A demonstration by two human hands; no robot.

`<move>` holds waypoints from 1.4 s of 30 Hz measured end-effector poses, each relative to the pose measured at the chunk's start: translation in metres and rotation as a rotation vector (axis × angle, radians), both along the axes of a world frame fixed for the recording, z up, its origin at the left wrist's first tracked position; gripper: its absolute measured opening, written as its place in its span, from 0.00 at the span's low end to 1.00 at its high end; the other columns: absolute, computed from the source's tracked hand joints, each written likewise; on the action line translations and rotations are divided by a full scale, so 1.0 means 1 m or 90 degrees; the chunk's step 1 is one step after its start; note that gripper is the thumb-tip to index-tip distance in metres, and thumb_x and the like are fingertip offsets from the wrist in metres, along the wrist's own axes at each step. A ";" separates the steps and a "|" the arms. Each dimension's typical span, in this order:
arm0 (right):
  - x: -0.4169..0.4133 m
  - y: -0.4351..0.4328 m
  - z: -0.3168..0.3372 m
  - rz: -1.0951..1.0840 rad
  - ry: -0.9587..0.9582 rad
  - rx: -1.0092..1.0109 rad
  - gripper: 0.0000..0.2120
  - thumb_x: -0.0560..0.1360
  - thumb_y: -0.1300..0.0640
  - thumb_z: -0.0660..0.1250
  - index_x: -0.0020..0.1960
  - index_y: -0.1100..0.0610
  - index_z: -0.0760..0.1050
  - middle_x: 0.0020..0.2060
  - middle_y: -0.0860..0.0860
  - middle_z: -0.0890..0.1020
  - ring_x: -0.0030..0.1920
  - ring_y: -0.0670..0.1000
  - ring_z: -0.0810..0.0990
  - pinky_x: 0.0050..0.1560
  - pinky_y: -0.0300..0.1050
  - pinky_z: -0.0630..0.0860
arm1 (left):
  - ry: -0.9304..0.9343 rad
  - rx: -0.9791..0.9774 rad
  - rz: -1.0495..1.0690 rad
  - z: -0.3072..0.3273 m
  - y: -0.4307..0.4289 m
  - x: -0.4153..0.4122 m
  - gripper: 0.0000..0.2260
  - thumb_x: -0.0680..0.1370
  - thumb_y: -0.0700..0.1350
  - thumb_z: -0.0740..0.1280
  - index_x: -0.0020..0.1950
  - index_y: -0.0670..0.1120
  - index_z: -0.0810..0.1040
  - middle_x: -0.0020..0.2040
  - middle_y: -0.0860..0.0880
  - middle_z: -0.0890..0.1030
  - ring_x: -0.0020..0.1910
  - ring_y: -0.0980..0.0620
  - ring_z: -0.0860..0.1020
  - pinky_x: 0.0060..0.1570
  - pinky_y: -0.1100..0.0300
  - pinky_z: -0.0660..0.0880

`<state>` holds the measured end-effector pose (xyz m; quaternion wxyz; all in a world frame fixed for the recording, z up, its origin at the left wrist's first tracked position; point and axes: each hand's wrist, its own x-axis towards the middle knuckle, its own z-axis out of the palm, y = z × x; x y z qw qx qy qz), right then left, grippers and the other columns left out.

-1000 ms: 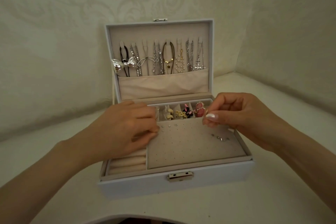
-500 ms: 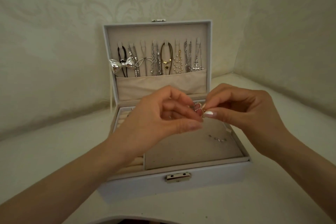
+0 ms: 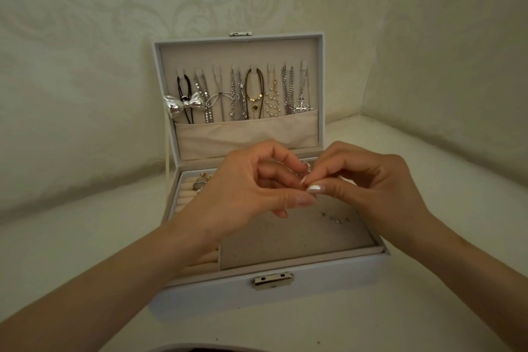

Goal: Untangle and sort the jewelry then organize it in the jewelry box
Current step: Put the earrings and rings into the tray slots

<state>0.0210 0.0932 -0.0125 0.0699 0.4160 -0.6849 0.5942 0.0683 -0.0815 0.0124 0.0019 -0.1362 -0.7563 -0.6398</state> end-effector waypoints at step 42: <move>0.006 0.005 0.012 -0.191 -0.005 0.357 0.09 0.65 0.55 0.77 0.32 0.49 0.77 0.28 0.37 0.78 0.35 0.38 0.75 0.35 0.28 0.68 | 0.152 -0.318 0.141 -0.010 -0.058 -0.014 0.07 0.68 0.41 0.75 0.36 0.51 0.81 0.33 0.56 0.82 0.32 0.60 0.76 0.34 0.61 0.69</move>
